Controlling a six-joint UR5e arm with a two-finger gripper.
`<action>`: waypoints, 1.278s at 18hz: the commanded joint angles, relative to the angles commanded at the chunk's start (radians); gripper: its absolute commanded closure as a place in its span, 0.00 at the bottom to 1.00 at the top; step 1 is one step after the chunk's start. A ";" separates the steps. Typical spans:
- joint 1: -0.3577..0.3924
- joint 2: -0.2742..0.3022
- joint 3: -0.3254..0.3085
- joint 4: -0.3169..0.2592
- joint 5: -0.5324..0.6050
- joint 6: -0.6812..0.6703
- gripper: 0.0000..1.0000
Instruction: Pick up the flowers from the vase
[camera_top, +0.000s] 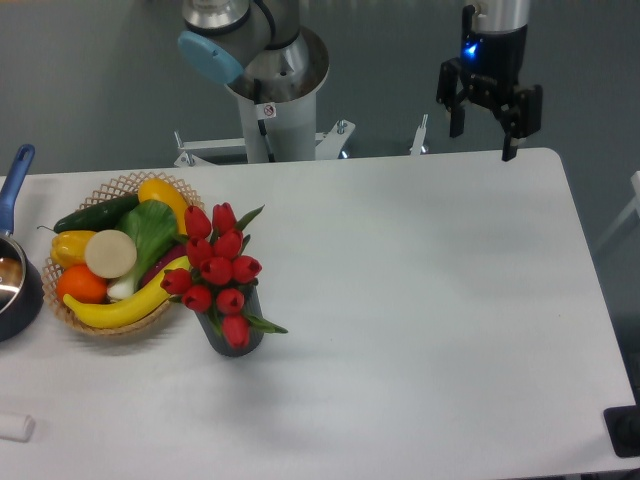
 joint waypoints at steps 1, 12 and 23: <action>0.000 0.000 0.000 0.005 0.002 0.000 0.00; -0.003 0.000 -0.017 0.002 -0.014 -0.073 0.00; -0.009 -0.009 -0.067 0.003 -0.205 -0.314 0.00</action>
